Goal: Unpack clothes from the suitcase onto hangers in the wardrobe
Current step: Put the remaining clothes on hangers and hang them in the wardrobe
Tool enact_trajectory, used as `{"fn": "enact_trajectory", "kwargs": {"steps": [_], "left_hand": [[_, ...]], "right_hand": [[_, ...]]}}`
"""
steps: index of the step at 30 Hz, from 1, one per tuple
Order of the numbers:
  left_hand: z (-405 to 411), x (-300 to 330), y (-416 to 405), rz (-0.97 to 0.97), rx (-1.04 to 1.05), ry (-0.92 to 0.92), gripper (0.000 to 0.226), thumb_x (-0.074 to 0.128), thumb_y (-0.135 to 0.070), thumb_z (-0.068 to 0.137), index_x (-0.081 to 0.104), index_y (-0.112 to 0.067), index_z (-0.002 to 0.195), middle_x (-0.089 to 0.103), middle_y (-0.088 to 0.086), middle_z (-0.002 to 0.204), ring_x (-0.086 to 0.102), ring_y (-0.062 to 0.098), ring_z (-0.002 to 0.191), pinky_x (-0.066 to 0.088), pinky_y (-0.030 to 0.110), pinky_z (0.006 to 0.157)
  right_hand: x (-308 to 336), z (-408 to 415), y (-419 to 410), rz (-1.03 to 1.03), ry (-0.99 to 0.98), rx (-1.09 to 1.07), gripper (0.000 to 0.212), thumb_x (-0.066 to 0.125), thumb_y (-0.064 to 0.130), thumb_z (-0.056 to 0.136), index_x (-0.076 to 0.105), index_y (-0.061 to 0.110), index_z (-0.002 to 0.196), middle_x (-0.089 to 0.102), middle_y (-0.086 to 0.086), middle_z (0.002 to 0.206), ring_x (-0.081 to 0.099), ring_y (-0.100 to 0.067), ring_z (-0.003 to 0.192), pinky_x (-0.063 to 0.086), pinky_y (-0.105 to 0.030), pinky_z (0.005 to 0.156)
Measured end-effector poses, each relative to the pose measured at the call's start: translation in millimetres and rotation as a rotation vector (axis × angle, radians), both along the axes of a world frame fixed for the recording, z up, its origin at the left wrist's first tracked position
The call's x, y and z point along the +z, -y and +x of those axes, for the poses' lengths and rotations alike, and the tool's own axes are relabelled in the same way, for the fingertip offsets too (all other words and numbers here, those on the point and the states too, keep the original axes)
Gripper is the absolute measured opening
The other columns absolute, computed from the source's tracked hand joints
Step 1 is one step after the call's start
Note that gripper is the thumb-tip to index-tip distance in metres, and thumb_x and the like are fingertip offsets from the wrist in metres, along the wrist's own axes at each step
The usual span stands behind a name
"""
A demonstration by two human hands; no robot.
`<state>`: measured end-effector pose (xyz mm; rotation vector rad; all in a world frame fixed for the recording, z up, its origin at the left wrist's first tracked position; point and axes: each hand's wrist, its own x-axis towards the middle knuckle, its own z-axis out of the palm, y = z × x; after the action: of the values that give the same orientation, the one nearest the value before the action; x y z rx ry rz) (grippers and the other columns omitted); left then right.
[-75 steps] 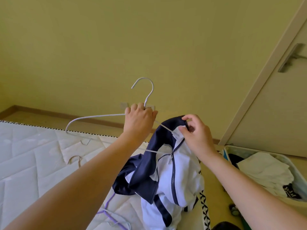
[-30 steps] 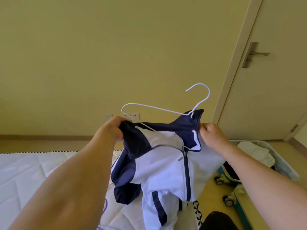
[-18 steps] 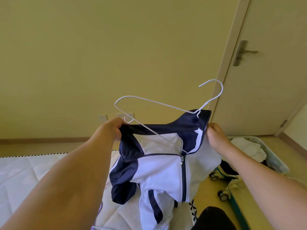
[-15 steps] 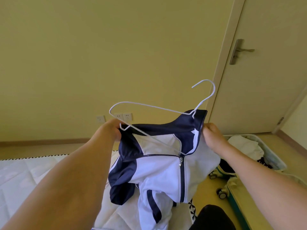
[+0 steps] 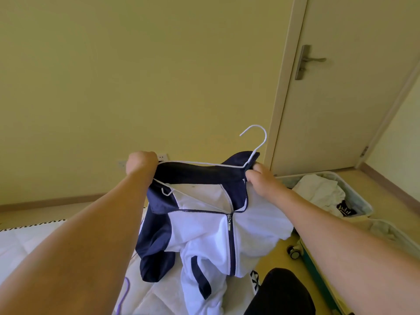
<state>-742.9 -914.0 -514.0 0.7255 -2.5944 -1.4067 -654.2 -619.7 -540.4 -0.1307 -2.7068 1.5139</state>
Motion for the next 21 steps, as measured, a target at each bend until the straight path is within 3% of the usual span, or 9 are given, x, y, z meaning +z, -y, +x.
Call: {"fn": "enact_trajectory", "kwargs": {"steps": [2, 4, 6, 10, 14, 17, 21], "left_hand": [[1.5, 5.1, -4.2, -0.168, 0.046, -0.052, 0.020, 0.043, -0.016, 0.092, 0.055, -0.002, 0.084, 0.054, 0.015, 0.083, 0.050, 0.032, 0.080, 0.041, 0.034, 0.073], [6.0, 13.7, -8.7, -0.258, 0.047, -0.102, 0.025, 0.040, -0.022, 0.096, 0.056, -0.003, 0.091, 0.055, 0.015, 0.090, 0.051, 0.034, 0.084, 0.041, 0.036, 0.076], [7.6, 19.7, -12.3, -0.318, 0.022, -0.135, 0.030, 0.038, -0.027, 0.098, 0.056, -0.004, 0.092, 0.054, 0.015, 0.090, 0.050, 0.033, 0.084, 0.039, 0.036, 0.076], [7.7, 22.1, -13.5, -0.376, -0.023, -0.174, 0.036, 0.039, -0.033, 0.100, 0.056, -0.004, 0.086, 0.055, 0.013, 0.085, 0.050, 0.033, 0.080, 0.038, 0.035, 0.072], [11.8, 13.3, -18.3, -0.373, -0.031, -0.210, 0.041, 0.038, -0.035, 0.101, 0.051, -0.007, 0.074, 0.052, 0.008, 0.070, 0.052, 0.032, 0.073, 0.039, 0.035, 0.067], [18.7, 12.0, -27.7, -0.329, -0.033, -0.246, 0.043, 0.036, -0.035, 0.101, 0.045, -0.008, 0.068, 0.047, 0.005, 0.064, 0.044, 0.026, 0.060, 0.035, 0.031, 0.060], [17.1, 21.9, -45.5, -0.131, -0.053, -0.229, 0.049, 0.038, -0.037, 0.101, 0.034, -0.012, 0.059, 0.034, 0.003, 0.056, 0.032, 0.023, 0.053, 0.025, 0.028, 0.049]], "right_hand": [[4.7, -3.5, 6.4, -0.176, -0.009, 0.047, 0.017, 0.049, 0.027, 0.064, 0.047, 0.012, 0.072, 0.046, -0.003, 0.069, 0.041, -0.019, 0.069, 0.033, -0.035, 0.070], [8.3, -4.7, 8.7, -0.271, -0.051, 0.067, 0.027, 0.063, 0.030, 0.077, 0.060, 0.005, 0.086, 0.057, -0.004, 0.076, 0.054, -0.017, 0.073, 0.042, -0.030, 0.072], [7.2, -4.5, 8.7, -0.282, -0.129, 0.047, 0.020, 0.067, 0.038, 0.088, 0.068, 0.018, 0.087, 0.068, 0.003, 0.079, 0.064, -0.010, 0.075, 0.049, -0.024, 0.073], [0.3, -10.8, 8.8, -0.146, -0.213, 0.023, 0.031, 0.062, 0.053, 0.079, 0.070, 0.024, 0.086, 0.072, 0.002, 0.083, 0.069, -0.015, 0.081, 0.056, -0.041, 0.078], [8.3, -14.6, 8.1, 0.002, -0.203, -0.021, 0.046, 0.060, 0.068, 0.071, 0.069, 0.025, 0.084, 0.072, 0.004, 0.079, 0.068, -0.016, 0.078, 0.056, -0.042, 0.076], [16.1, -14.7, 9.2, 0.096, -0.235, -0.078, 0.045, 0.062, 0.062, 0.079, 0.066, 0.017, 0.081, 0.070, -0.003, 0.076, 0.066, -0.021, 0.074, 0.053, -0.039, 0.071], [21.0, -15.5, -2.3, 0.144, -0.242, -0.125, 0.044, 0.065, 0.058, 0.081, 0.065, 0.014, 0.078, 0.069, -0.007, 0.075, 0.065, -0.026, 0.074, 0.051, -0.039, 0.070]]}}
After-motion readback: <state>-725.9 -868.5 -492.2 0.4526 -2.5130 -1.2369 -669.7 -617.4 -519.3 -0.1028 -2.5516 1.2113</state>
